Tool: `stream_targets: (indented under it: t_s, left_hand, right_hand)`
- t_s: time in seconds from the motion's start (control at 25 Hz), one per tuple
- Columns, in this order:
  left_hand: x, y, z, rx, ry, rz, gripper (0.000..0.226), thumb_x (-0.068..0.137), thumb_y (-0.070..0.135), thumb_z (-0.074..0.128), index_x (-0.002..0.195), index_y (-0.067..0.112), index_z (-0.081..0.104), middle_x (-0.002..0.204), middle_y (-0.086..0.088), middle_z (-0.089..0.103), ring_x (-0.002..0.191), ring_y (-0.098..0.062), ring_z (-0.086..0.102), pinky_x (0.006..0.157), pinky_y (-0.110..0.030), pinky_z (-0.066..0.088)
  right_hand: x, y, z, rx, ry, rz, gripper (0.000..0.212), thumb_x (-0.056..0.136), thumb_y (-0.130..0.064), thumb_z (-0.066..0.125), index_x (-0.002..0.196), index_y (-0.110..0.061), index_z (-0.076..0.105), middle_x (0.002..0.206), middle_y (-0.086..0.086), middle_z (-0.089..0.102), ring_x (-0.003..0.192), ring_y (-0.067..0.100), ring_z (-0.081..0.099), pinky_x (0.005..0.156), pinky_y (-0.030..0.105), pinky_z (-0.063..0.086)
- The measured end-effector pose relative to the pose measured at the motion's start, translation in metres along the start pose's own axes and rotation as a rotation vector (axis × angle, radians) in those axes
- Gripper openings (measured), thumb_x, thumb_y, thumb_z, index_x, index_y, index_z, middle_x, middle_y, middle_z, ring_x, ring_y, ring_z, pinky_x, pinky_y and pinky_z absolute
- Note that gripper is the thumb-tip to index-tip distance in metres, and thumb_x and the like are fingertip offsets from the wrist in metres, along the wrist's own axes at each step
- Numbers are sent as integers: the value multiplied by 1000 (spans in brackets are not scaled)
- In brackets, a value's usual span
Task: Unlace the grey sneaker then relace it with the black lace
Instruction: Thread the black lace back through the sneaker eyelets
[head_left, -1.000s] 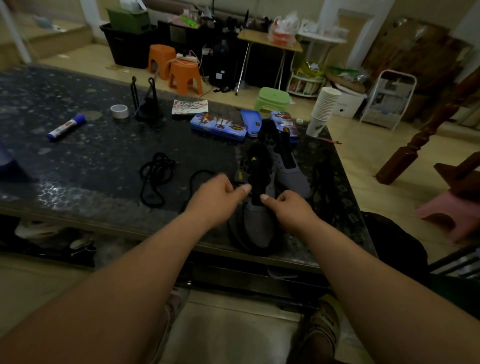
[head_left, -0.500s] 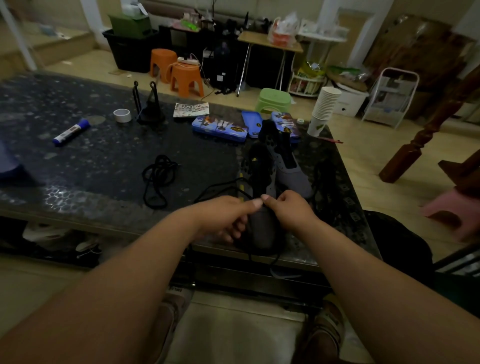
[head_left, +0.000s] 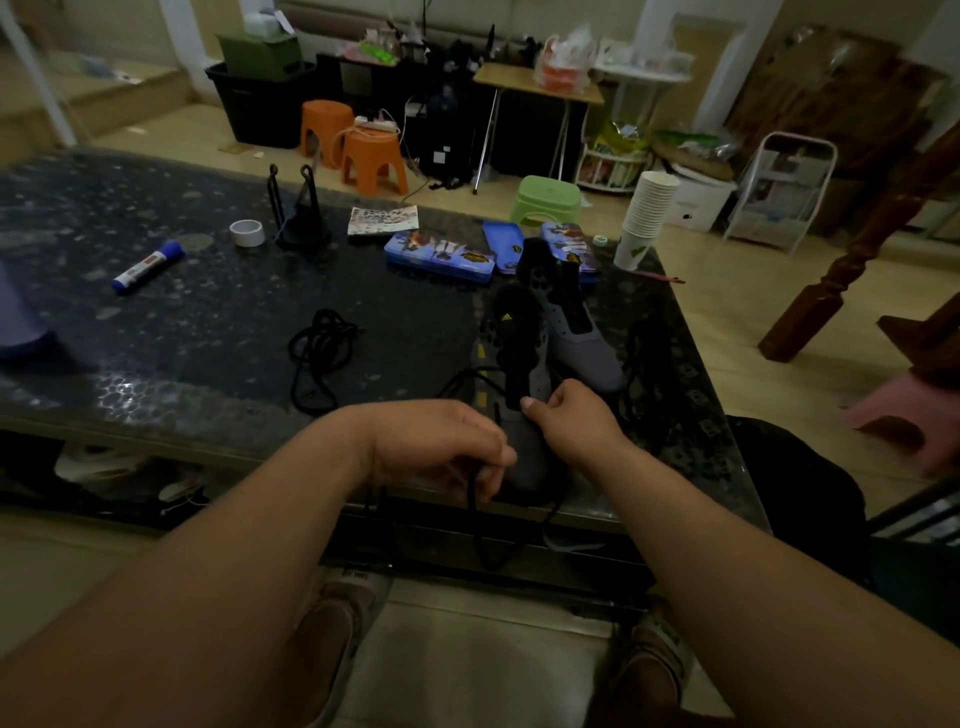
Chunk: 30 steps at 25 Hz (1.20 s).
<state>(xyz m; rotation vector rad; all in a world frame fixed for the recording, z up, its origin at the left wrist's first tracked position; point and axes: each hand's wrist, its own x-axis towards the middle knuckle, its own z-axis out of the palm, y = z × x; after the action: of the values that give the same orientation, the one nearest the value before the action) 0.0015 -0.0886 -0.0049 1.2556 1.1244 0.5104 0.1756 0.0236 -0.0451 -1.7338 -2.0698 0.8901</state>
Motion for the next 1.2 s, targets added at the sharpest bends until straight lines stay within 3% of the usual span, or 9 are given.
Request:
stream_targets:
  t_s: [0.12,0.24,0.36,0.52,0.6,0.72,0.92,1.04,1.2]
  left_hand:
    - [23,-15,-1,74,386,-176,50,99,64,51,89,15,55,81,-6,58,71,-19,58,61,-30,47]
    - [53,-21,-1,251,623,-106,40,102,49,57,84,14,55,78,-10,61,71,-25,61,66,-35,50]
    - [49,-12,-5,235,582,-58,29,101,22,62,73,15,60,73,-9,62,69,-23,59,65,-35,48]
    - [12,6,4,-132,84,5,22,100,2,51,79,0,58,77,-12,62,64,-12,58,61,-22,49]
    - [16,-2,10,14,195,-71,27,104,23,57,83,6,59,73,-3,61,65,-11,58,61,-24,49]
    - [43,-18,15,344,607,-196,41,93,53,70,102,17,52,91,0,62,84,-19,64,64,-31,48]
    - [65,-19,21,390,791,-298,73,89,58,72,130,8,40,133,-17,57,119,-37,60,88,-40,51]
    - [65,-20,15,476,796,-269,52,95,57,65,114,12,48,119,-14,62,105,-35,64,76,-37,48]
    - [55,-15,15,537,805,-150,31,102,37,58,76,20,51,85,-6,64,83,-30,63,69,-36,49]
  right_hand:
    - [-5,0,-1,28,2,5,37,98,-49,63,85,-19,45,84,3,56,79,23,55,63,36,38]
    - [-8,2,-1,45,1,3,36,98,-49,63,87,-19,46,84,3,56,77,21,53,62,35,38]
    - [-8,2,1,38,7,-7,36,99,-47,63,86,-18,45,82,3,55,74,20,52,61,35,37]
    - [-4,-3,1,-31,-3,-8,36,100,-46,61,88,-17,46,82,3,53,74,20,51,56,34,32]
    - [-5,-2,-2,-37,-7,-39,36,101,-46,60,85,-16,47,81,2,55,74,20,52,55,33,32]
    - [-12,0,-7,7,-22,-104,34,102,-41,59,83,-14,53,77,2,56,73,20,54,58,33,36]
    - [-35,19,-32,412,-249,-90,29,98,-22,65,71,-19,54,87,16,67,89,26,67,87,39,54]
    - [-44,38,-37,650,-404,-82,19,98,-13,63,81,-14,54,127,19,69,122,26,63,106,42,49]
    - [-30,23,-31,569,-201,50,31,95,-42,71,92,-12,62,113,22,71,109,33,69,102,52,54]
